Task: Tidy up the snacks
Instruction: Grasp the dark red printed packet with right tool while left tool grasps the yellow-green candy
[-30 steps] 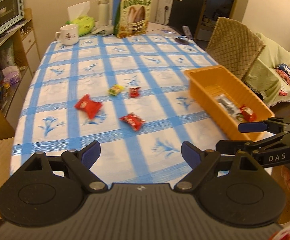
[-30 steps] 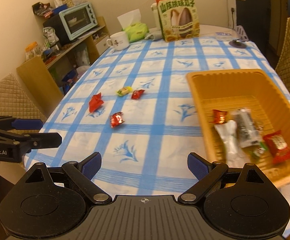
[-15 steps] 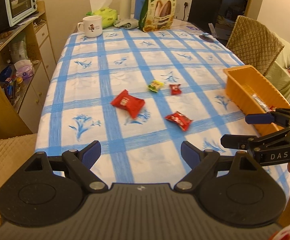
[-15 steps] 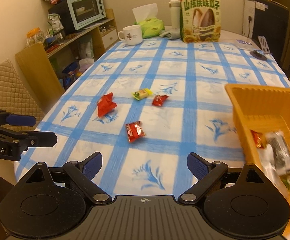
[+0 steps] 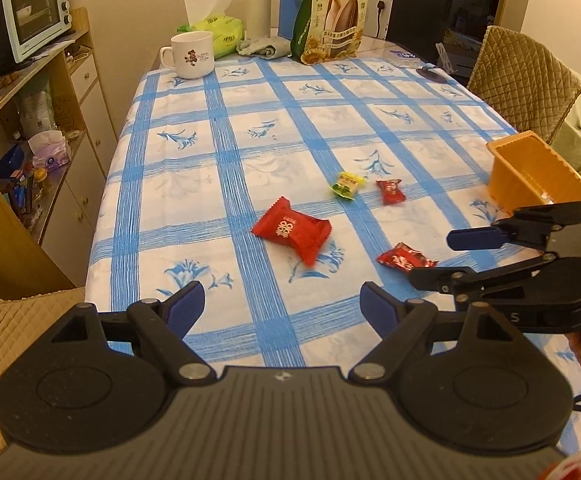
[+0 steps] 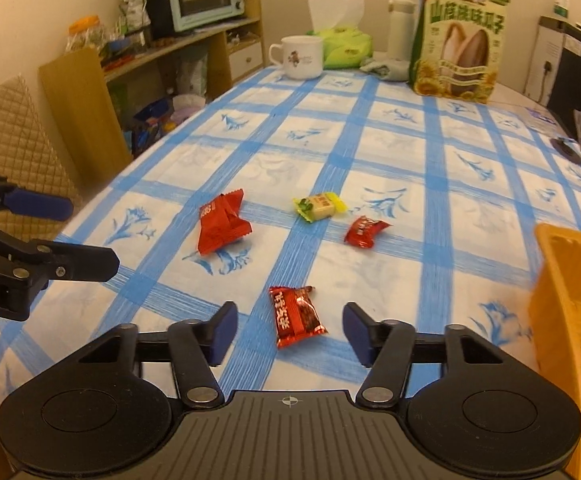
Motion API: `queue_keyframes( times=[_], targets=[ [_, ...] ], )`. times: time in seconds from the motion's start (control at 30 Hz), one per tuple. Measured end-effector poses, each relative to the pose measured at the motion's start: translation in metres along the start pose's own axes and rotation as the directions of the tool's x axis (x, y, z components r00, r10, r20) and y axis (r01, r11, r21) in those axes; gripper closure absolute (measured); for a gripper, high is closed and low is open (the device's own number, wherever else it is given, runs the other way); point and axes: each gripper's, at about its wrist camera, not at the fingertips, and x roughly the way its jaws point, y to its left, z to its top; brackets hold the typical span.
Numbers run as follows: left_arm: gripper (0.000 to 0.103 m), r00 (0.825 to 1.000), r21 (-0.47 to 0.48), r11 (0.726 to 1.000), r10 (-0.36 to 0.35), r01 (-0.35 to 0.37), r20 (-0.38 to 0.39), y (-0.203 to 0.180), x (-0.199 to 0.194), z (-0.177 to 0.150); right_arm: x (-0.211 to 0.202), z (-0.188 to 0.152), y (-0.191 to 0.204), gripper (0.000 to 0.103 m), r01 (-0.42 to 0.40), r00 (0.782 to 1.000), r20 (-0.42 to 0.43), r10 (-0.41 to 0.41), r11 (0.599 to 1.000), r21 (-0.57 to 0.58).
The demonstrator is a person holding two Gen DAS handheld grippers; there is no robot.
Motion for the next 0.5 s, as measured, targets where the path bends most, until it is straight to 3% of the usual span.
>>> queue_keyframes(
  times=[0.1, 0.5],
  targets=[
    [0.020, 1.000, 0.003, 1.000, -0.006, 0.006, -0.007, 0.003, 0.006, 0.002, 0.014, 0.004, -0.001, 0.055, 0.005, 1.000, -0.020, -0.005, 1.000, -0.014],
    [0.021, 0.999, 0.017, 1.000, -0.025, 0.025, -0.023, 0.004, 0.024, 0.009, 0.040, 0.008, 0.000, 0.062, 0.012, 0.998, -0.067, -0.016, 0.999, -0.051]
  ],
)
